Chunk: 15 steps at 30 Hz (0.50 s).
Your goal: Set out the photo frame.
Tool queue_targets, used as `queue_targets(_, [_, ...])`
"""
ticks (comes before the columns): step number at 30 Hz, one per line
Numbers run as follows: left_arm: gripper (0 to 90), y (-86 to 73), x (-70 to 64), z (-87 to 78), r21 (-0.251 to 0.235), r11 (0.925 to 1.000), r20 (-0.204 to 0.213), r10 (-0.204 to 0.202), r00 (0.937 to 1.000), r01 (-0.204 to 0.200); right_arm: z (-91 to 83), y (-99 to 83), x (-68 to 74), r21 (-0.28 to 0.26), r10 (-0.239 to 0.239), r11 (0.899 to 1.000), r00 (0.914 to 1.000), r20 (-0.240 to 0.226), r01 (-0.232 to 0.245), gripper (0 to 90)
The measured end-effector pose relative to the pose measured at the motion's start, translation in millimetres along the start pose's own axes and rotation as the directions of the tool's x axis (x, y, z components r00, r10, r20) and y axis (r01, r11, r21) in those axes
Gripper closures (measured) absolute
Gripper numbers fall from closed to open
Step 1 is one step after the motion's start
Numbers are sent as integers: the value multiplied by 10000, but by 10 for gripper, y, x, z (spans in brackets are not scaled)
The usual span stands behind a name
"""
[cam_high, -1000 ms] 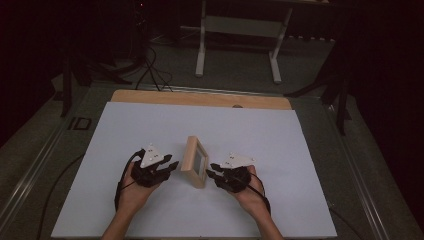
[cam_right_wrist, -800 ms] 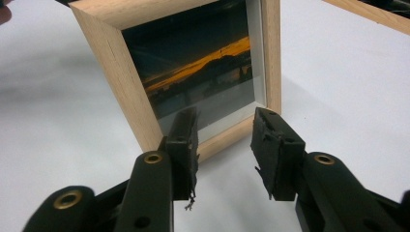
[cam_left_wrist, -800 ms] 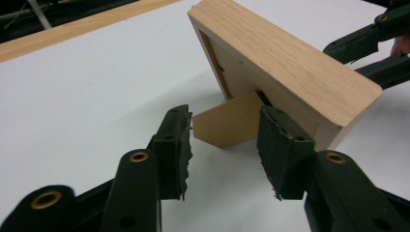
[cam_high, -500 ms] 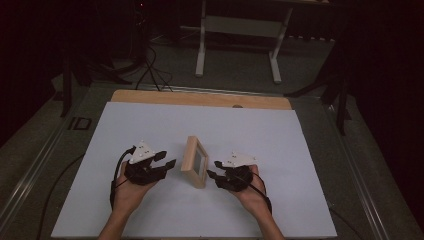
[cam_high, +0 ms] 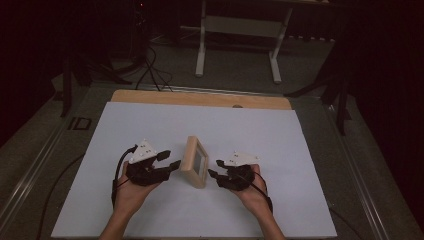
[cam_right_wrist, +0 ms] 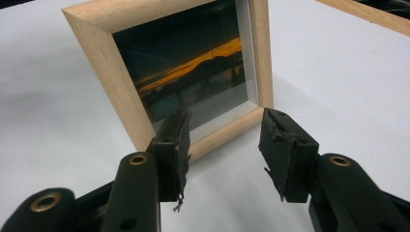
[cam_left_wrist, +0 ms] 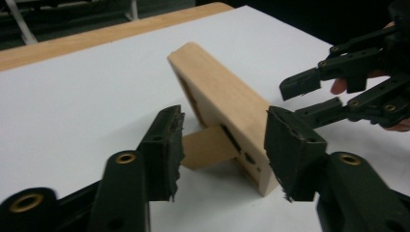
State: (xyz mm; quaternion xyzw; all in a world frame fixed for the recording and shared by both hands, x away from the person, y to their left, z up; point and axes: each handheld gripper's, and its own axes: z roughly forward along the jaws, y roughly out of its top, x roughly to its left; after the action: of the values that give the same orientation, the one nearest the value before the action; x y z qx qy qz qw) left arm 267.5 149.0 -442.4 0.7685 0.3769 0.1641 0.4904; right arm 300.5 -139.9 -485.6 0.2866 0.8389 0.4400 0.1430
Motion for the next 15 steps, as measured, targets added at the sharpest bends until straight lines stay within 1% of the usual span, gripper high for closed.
queue_targets(3, [431, 22, -32, -8, -42, 10000, 85, 32, 10000, -32, -6, 1, -4, -8, 2, 10000, 10000, -5, -2, 532])
queue_targets(4, [420, 36, -68, -2, -20, 10000, 149, 57, 9999, -57, -6, 1, -5, -9, -4, 10000, 10000, -7, 4, 533])
queue_targets(8, [414, 41, -141, 46, 122, 9996, 282, 243, 9993, -246, -6, 0, -5, -8, -15, 10000, 10000, 22, 15, 532])
queue_targets(12, [401, 22, -200, 130, 263, 9992, 226, 311, 9993, -317, -11, 0, -10, -36, -10, 10000, 10000, 46, 10, 533])
queue_targets(15, [385, 10, -237, 181, 340, 9985, 29, 420, 9991, -420, -15, 0, -14, -56, 7, 10000, 10000, 45, -6, 533])
